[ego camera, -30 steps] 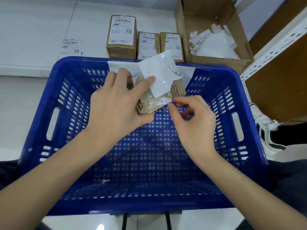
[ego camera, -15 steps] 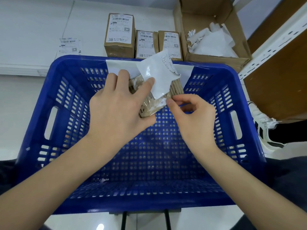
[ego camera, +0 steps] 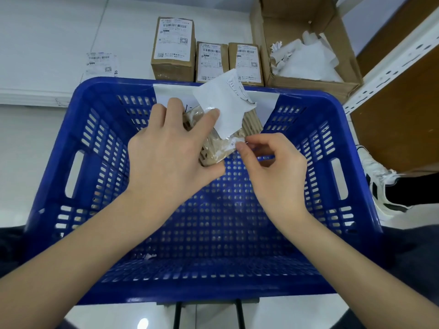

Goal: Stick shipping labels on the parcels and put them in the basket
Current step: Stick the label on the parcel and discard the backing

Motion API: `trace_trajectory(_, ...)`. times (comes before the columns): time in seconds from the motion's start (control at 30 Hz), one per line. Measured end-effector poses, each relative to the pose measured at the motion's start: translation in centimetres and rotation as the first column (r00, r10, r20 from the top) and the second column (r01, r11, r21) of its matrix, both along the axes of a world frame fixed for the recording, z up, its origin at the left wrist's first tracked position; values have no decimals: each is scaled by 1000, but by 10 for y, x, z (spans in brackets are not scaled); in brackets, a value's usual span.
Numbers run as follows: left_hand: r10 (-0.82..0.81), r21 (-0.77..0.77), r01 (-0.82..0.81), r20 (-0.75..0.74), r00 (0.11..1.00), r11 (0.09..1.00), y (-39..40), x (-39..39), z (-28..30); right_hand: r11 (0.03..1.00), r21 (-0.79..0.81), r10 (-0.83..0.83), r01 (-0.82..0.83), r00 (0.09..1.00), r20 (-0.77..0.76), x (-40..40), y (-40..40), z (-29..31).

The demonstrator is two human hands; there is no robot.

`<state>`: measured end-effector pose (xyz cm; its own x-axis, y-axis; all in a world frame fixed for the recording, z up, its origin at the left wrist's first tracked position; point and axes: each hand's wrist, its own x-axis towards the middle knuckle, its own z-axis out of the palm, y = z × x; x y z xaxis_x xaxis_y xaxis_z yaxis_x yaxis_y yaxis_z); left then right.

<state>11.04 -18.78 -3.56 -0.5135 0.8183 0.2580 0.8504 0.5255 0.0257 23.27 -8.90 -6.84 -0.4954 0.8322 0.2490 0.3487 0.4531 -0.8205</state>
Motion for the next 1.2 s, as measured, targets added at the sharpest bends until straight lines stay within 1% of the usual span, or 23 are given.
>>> trace_trajectory(0.27,-7,-13,6,-8,1000,1000,-1,1,2,979,-201,27,-40,998,-64,-2,2,6)
trace_trajectory(0.43,-21,-58,19,-36,999,998,-2,2,0,971,-220,109,-94,993,54,-3,10,0)
trace_trajectory(0.6,-21,-72,18,-47,999,997,-3,3,-2,980,-123,177,-156,966,188,-3,9,-3)
trace_trajectory(0.8,-17,-59,15,-31,999,998,-3,3,-2,978,-13,205,-207,952,229,-2,3,-3)
trace_trajectory(0.97,-15,-38,14,-35,999,999,-2,0,-1,990,36,127,-134,981,147,0,1,-1)
trace_trajectory(1.03,-10,-31,9,-31,999,999,-2,-1,-1,992,43,111,-118,985,135,0,3,-1)
trace_trajectory(1.2,1,-30,-2,-28,1000,1000,-3,-2,-1,982,163,71,-92,989,130,1,2,-6)
